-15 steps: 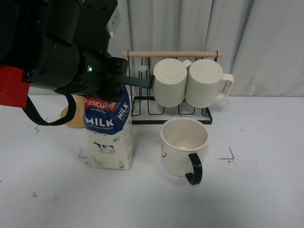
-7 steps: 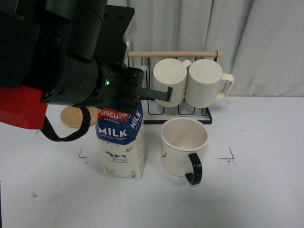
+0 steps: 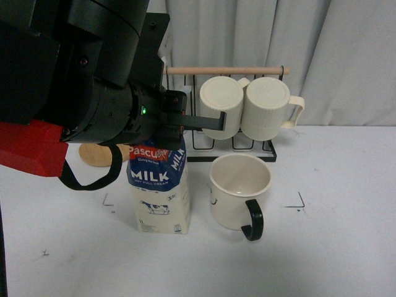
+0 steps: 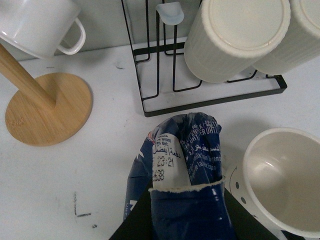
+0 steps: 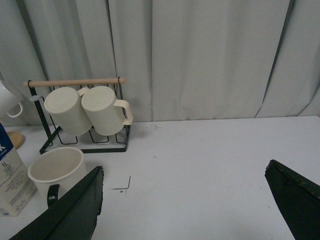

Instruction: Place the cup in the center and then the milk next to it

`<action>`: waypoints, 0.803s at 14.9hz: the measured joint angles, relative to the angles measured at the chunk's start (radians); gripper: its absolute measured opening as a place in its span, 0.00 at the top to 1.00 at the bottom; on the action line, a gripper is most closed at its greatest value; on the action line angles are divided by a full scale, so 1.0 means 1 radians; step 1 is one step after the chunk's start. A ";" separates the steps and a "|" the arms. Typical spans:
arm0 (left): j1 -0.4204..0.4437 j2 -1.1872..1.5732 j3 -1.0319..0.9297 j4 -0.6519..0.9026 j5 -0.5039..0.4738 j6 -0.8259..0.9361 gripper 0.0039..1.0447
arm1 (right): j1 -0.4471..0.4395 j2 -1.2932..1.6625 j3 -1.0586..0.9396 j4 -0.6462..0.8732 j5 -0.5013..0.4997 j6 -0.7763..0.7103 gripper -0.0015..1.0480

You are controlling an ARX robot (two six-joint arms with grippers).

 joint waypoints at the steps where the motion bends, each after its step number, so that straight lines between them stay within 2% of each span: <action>1: 0.014 -0.007 0.000 -0.018 0.025 -0.065 0.69 | 0.000 0.000 0.000 0.000 0.000 0.000 0.06; 3: 0.035 -0.061 -0.034 0.017 0.042 -0.184 0.47 | 0.000 0.000 0.000 0.000 0.000 0.000 0.06; 6: 0.051 -0.294 -0.174 0.145 0.045 -0.230 0.11 | 0.000 0.000 0.000 0.000 0.000 0.000 0.06; 7: 0.057 -0.401 -0.233 0.161 0.040 -0.220 0.05 | 0.000 0.000 0.000 0.000 0.000 0.000 0.06; 9: 0.093 -0.588 -0.356 0.170 -0.016 -0.144 0.08 | 0.000 0.000 0.000 0.000 0.000 0.000 0.06; 10: 0.150 -0.696 -0.474 0.327 -0.030 -0.019 0.22 | 0.000 0.000 0.000 0.000 0.000 0.000 0.06; 12: 0.233 -0.837 -0.620 0.378 0.019 0.101 0.47 | 0.000 0.000 0.000 0.000 0.000 0.000 0.06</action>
